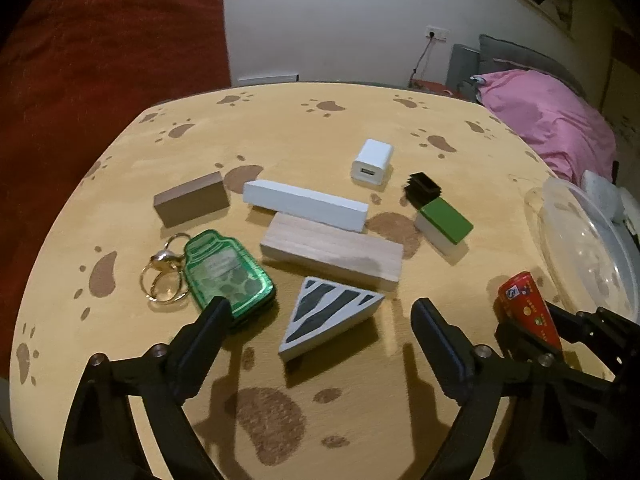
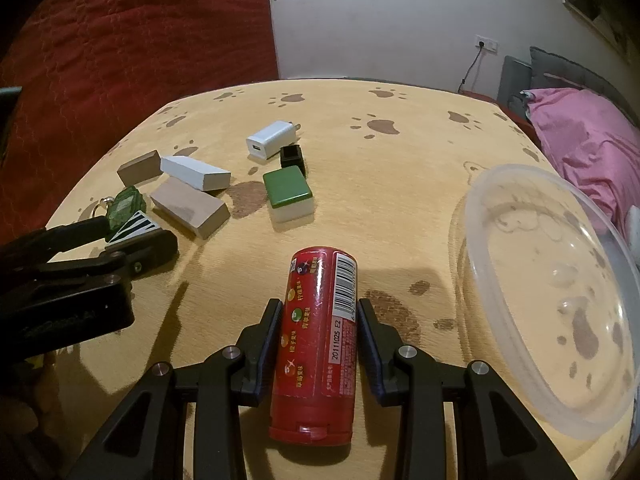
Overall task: Organize rigid objects
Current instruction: 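Grasp the zebra-striped triangle block with the left tool while right holds the can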
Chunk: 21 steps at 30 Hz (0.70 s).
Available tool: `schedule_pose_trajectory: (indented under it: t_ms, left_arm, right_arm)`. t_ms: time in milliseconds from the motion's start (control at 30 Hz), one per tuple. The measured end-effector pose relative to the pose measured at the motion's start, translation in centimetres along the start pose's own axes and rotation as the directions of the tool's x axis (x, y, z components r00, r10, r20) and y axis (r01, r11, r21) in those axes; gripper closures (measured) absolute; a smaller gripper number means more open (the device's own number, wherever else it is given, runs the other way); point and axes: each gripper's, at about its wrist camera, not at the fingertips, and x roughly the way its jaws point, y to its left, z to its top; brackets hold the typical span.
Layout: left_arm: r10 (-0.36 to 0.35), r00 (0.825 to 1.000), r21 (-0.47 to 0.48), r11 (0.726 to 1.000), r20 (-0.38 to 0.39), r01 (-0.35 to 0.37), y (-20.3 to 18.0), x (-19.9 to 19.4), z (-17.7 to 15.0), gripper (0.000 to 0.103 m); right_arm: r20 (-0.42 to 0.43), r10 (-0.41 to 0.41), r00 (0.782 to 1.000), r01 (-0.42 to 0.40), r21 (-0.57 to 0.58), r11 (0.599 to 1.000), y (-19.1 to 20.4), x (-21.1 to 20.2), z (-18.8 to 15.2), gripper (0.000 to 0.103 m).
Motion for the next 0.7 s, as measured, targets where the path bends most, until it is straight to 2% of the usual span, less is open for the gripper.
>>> schedule_pose_trajectory:
  t_ms: [167,300,467,567,700]
  left_arm:
    - [-0.015,1.0,0.008,1.0,0.004,0.015,-0.6,0.1,0.2,0.025]
    - [-0.048,0.999,0.006,0.999,-0.013,0.048,-0.9,0.3,0.2,0.039]
    - [-0.071,0.997,0.011,0.997,-0.002,0.071,-1.2,0.1,0.0,0.046]
    - [-0.089,0.996,0.007,0.996,0.001,0.089,-1.0,0.1,-0.1,0.055]
    - [-0.124,0.992,-0.006,0.992,0.001,0.124,-1.0,0.0,-0.1,0.056]
  right_arm:
    - [0.002,0.003,1.0,-0.003,0.004,1.0,-0.2,0.0,-0.1,0.064]
    - [0.003,0.007,1.0,-0.007,0.008,1.0,-0.3,-0.1,-0.2,0.064]
    - [0.004,0.011,1.0,-0.011,0.011,1.0,-0.6,-0.2,-0.3,0.064]
    - [0.005,0.013,1.0,-0.013,0.014,1.0,-0.6,-0.2,-0.3,0.064]
    - [0.006,0.015,1.0,-0.015,0.017,1.0,-0.7,-0.2,-0.3,0.064]
